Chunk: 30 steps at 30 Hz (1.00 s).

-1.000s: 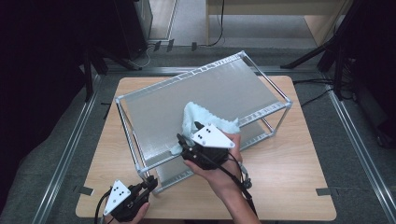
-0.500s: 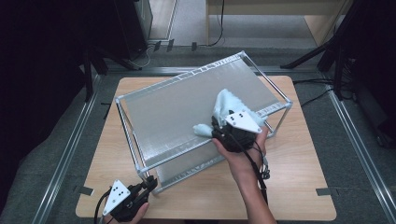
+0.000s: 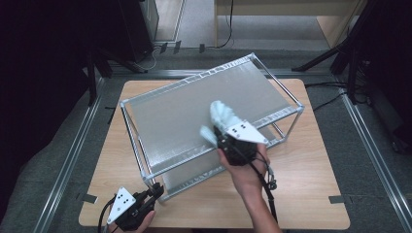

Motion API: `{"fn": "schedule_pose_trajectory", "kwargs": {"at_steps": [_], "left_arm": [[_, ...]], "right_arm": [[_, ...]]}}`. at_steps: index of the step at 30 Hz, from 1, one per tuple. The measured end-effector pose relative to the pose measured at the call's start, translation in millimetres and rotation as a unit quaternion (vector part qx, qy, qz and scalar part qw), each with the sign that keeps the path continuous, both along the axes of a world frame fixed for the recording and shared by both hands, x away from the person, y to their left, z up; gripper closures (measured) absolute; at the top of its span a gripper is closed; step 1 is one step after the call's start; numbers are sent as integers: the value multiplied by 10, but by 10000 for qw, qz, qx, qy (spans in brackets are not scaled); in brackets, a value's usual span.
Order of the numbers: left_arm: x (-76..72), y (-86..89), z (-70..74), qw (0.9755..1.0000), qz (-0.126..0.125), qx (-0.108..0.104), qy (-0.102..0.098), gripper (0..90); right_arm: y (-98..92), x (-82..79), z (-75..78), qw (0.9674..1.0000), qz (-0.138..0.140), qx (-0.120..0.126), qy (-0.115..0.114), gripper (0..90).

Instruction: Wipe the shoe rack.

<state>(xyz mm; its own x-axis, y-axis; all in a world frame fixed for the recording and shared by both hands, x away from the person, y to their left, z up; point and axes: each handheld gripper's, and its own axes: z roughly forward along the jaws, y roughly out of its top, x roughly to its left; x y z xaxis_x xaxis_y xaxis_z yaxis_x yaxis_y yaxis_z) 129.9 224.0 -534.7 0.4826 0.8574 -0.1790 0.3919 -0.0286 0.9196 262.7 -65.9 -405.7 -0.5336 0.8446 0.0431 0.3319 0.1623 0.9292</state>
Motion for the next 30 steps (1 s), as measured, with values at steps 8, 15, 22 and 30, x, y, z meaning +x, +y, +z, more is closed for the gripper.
{"fn": "schedule_pose_trajectory", "kwargs": {"at_steps": [8,15,22,30], "left_arm": [[-3,-37,-2,10000,-47,-22,-7,781],[-6,-63,-2,9999,-133,-3,-16,781],[-8,-57,-2,9999,-148,7,-16,781],[-34,-21,-5,9999,-123,-7,-20,782]], "right_arm": [[673,-396,-16,9942,1051,-124,-185,770],[971,-638,29,9835,1787,-24,-280,543],[839,-600,58,9847,1659,-296,-451,807],[324,-255,14,9948,838,-434,-393,818]]}}
